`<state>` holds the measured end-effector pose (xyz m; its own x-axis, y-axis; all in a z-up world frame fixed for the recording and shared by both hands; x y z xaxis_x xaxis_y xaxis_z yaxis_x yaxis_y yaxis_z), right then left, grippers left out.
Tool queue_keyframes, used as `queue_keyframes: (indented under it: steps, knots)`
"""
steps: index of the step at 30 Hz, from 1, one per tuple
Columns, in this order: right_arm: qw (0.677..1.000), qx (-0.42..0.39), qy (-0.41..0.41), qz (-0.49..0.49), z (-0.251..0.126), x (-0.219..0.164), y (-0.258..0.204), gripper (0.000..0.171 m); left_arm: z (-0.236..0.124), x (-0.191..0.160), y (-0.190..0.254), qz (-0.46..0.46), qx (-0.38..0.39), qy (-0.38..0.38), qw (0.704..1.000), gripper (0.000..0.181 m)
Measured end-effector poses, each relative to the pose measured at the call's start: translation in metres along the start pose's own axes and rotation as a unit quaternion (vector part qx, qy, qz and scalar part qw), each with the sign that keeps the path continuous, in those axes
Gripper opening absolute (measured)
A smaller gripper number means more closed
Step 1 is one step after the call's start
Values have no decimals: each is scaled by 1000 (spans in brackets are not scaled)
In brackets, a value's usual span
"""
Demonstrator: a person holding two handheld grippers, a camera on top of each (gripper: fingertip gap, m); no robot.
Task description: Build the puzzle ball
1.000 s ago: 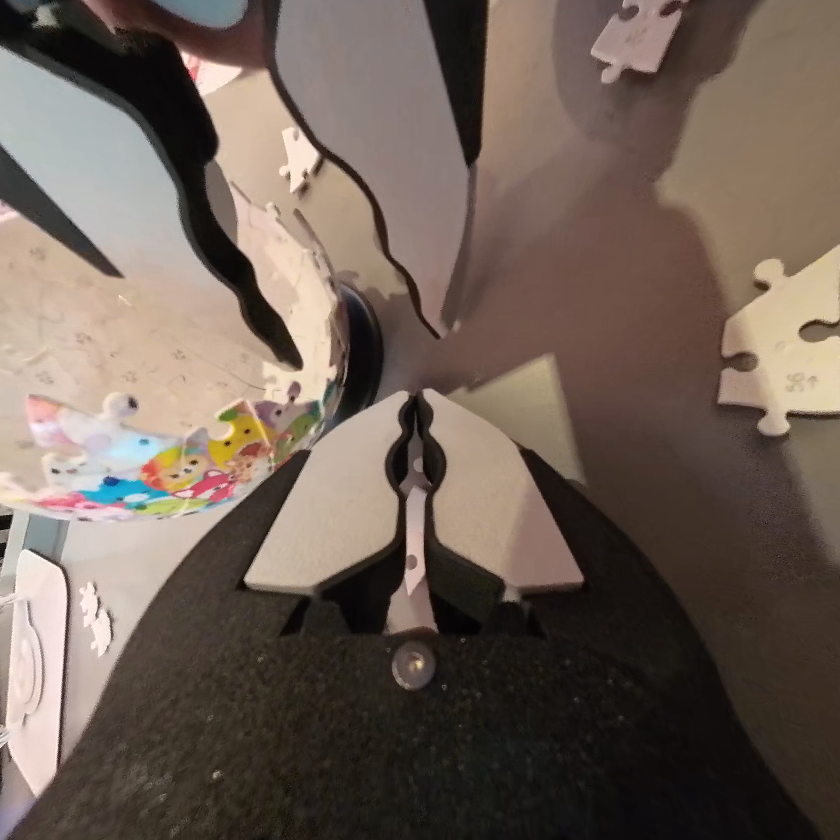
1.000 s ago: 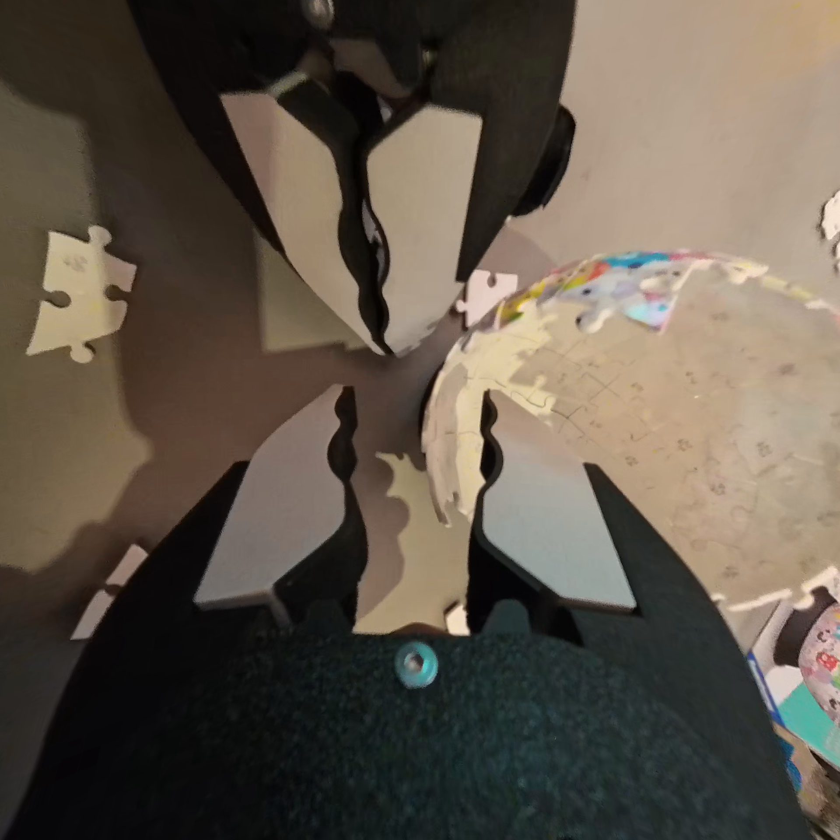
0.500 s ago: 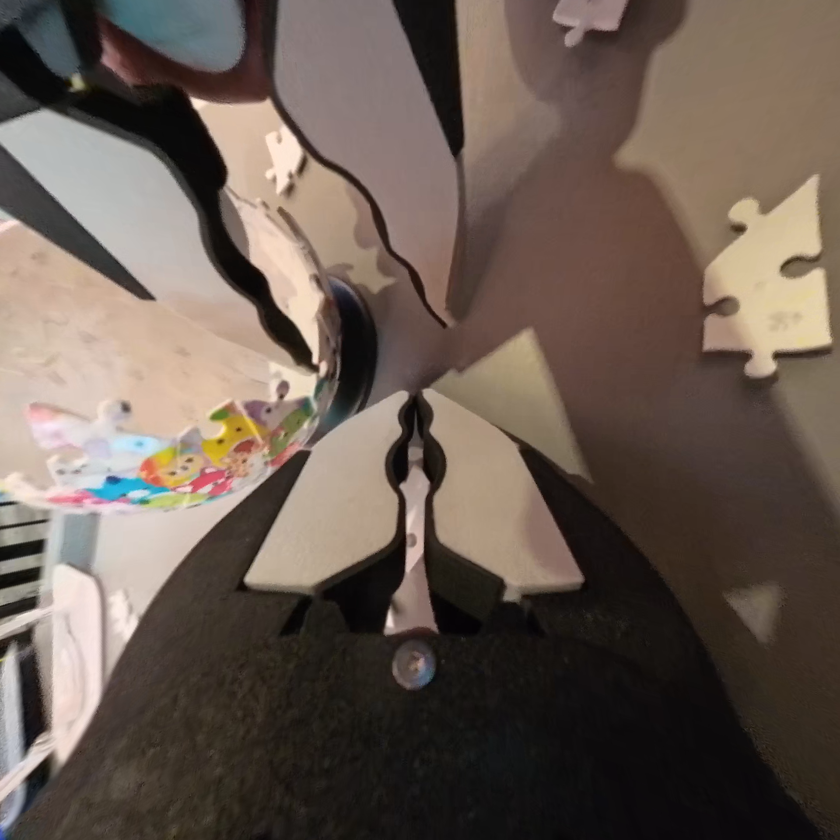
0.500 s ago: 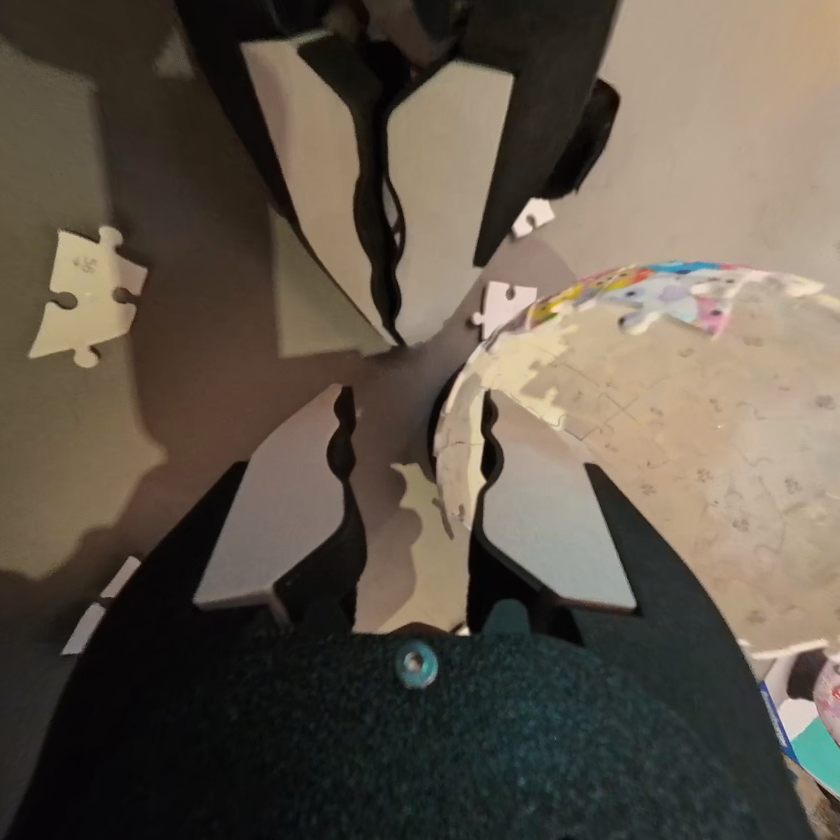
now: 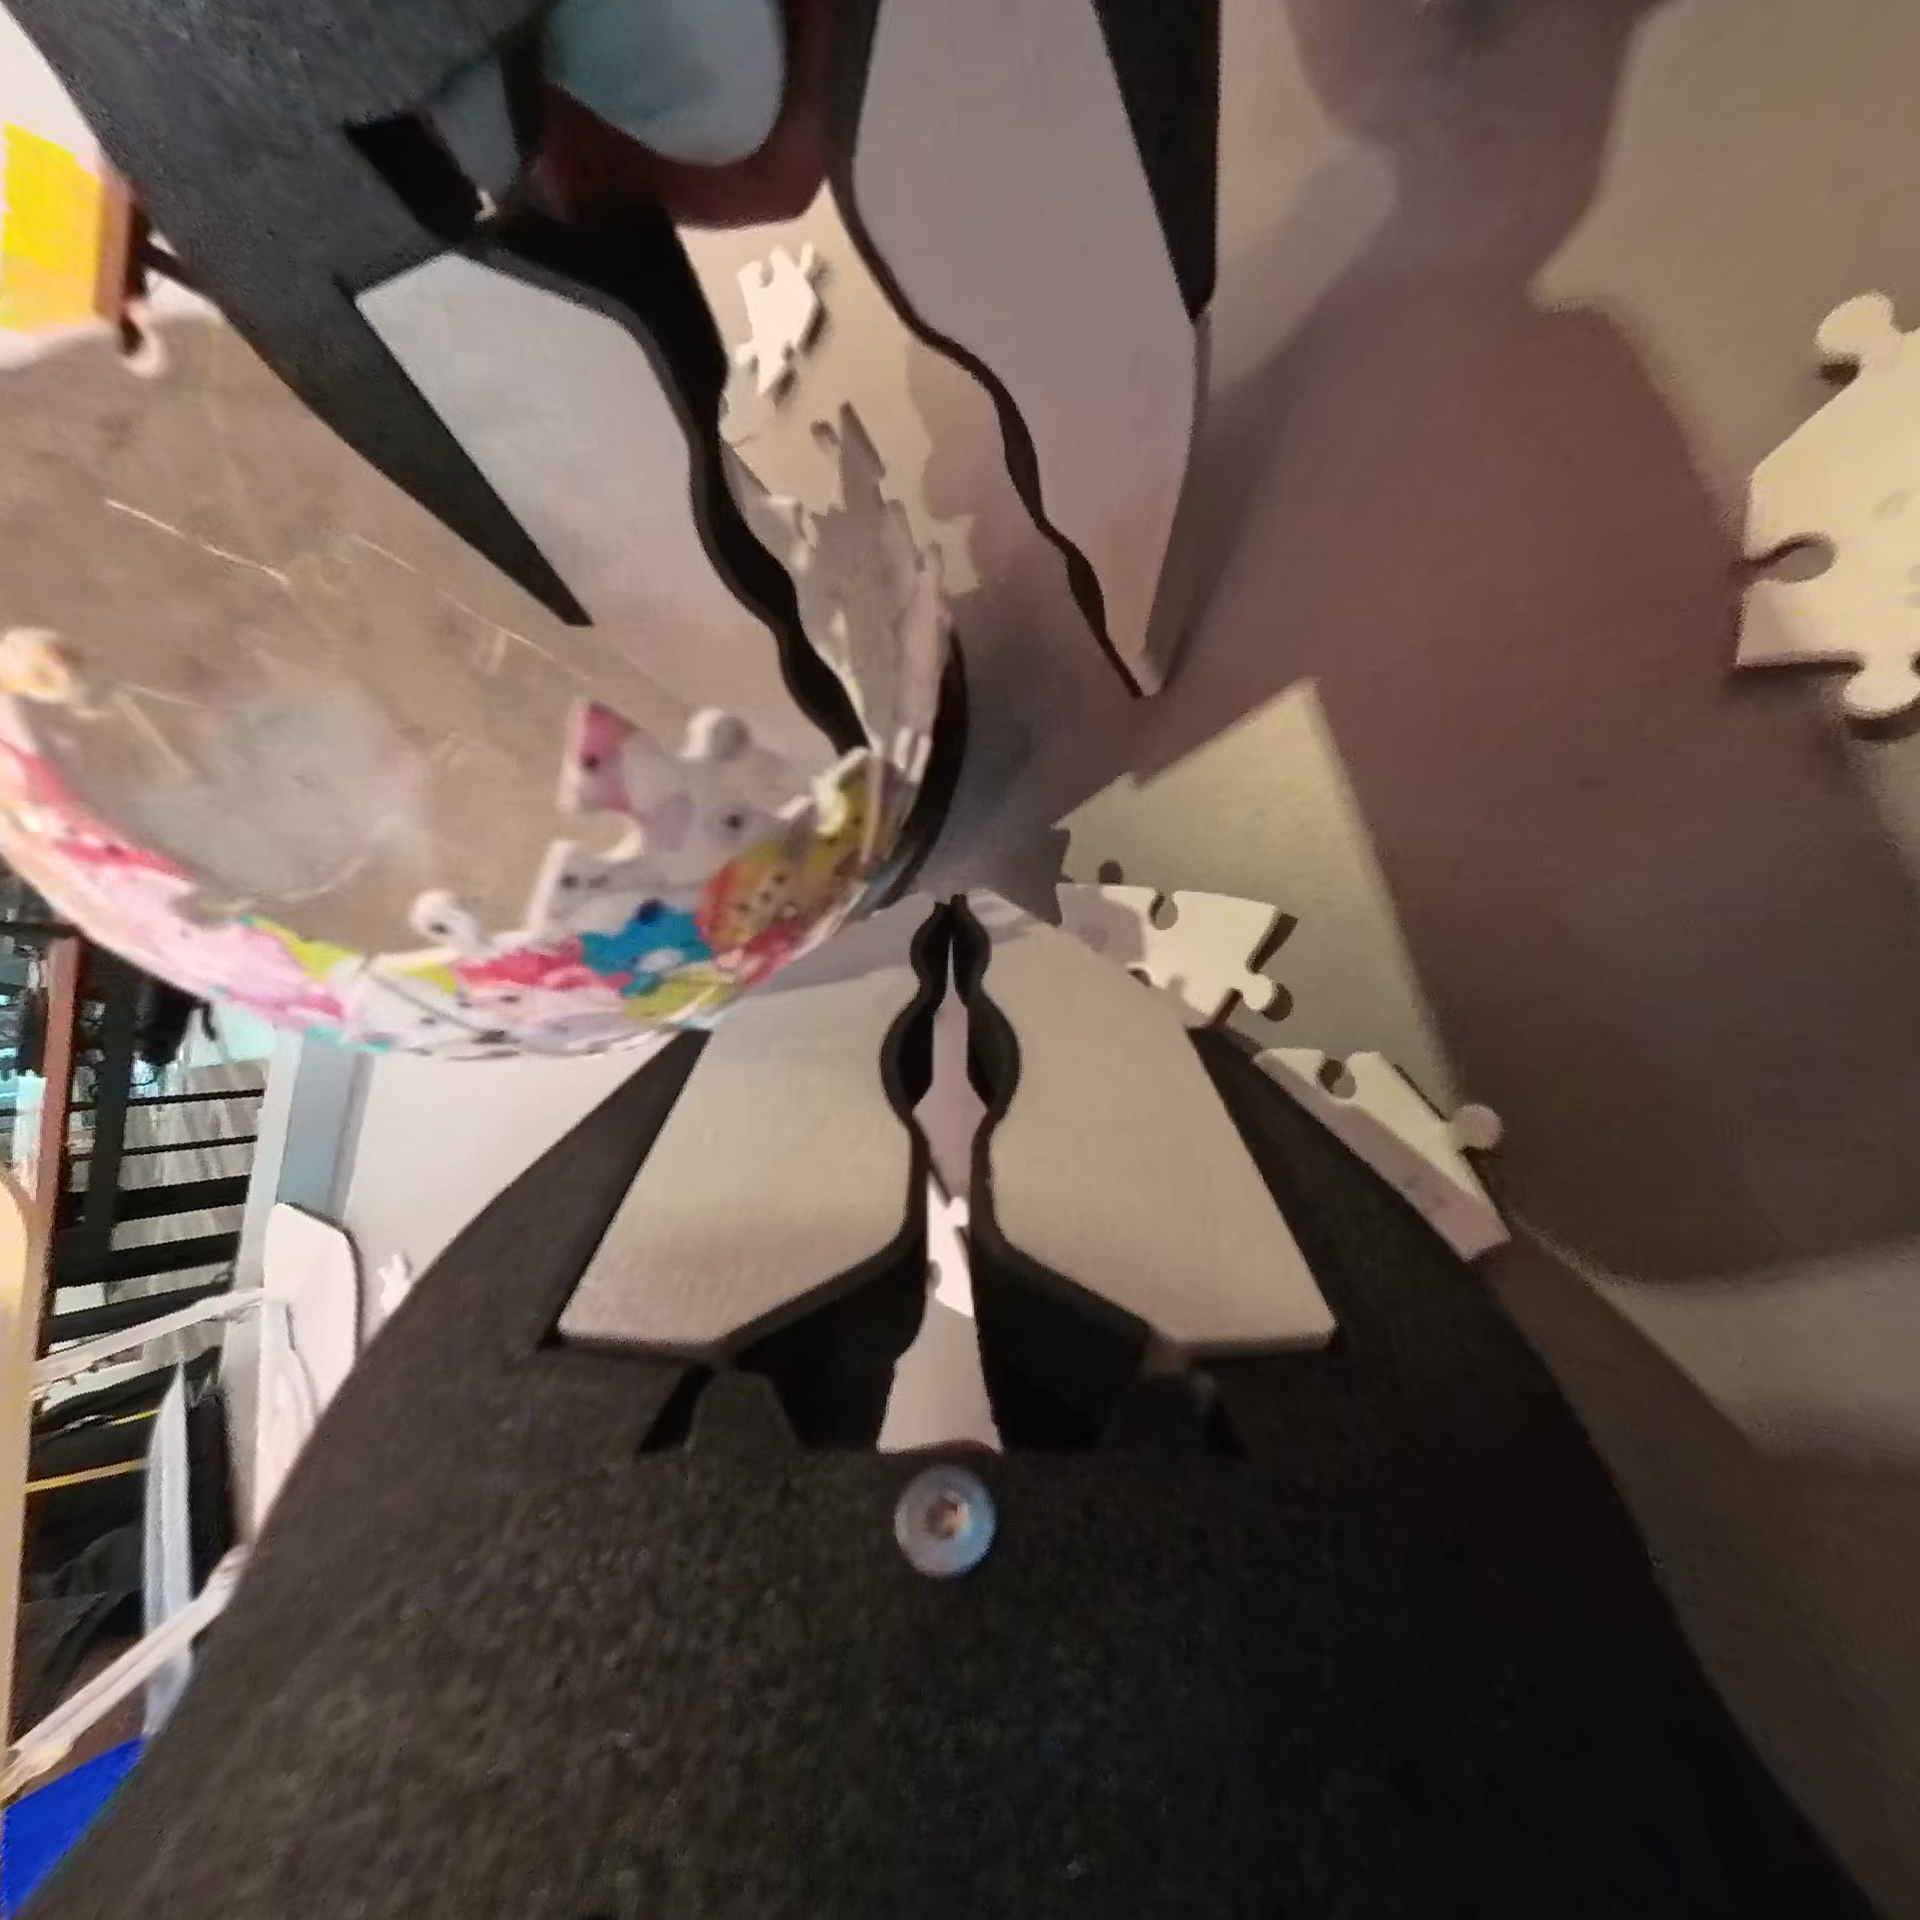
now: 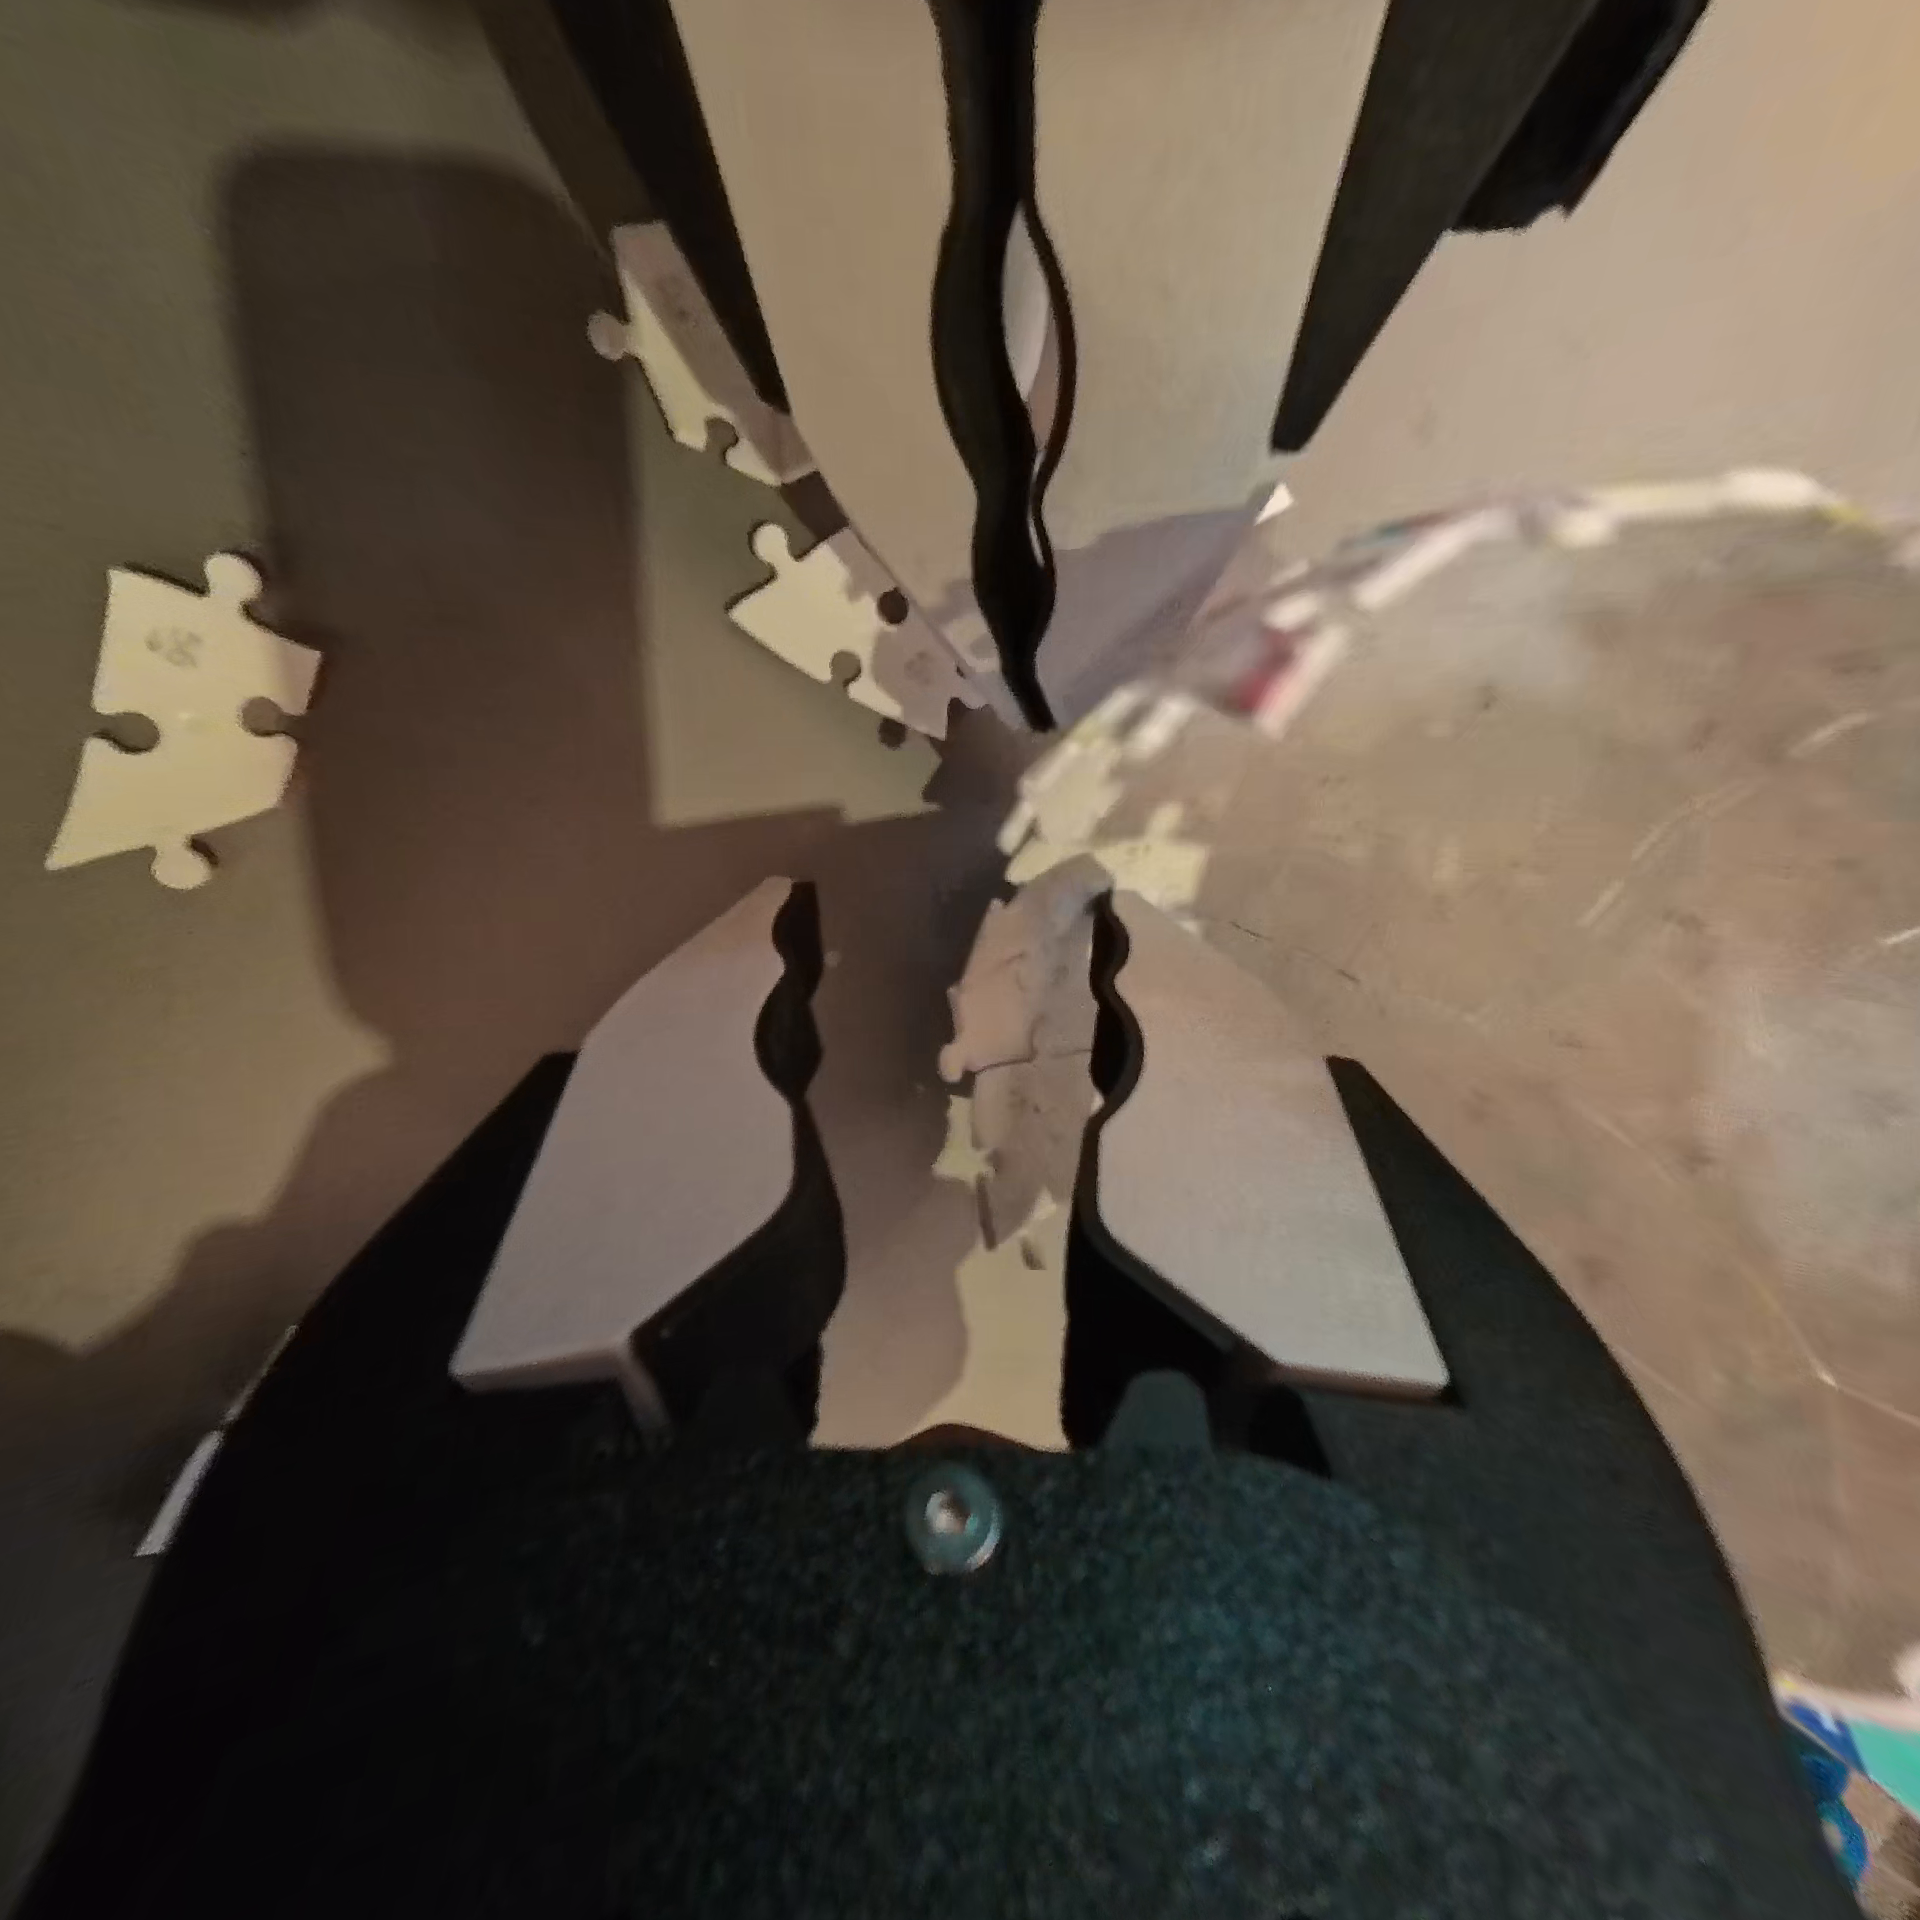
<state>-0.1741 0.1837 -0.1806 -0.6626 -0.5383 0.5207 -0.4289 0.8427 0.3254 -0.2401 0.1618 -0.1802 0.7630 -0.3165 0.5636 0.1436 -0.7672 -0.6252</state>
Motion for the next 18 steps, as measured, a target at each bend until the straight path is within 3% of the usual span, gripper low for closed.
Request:
queue_keyframes:
  steps: [10,18]
  knots:
    - [1000,-18,-19,0,-3,-5,6,55,4,-2,-10,-10,13,-1,1000,0]
    - [1000,-11,-16,7,0,-4,5,49,6,-1,-15,-20,17,1,1000,0]
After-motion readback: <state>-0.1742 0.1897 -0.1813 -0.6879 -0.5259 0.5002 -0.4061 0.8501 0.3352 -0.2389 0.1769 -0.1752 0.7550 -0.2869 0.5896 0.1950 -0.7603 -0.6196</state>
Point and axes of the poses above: each gripper's, where its closed fingertips meet, z out along the fingers, x out of its top, y = z × x across the jaws, the point moved 4 cm from there along -z, back along the fingers, and after that the axes turned 10 degrees about y, right-handed, at the moved point
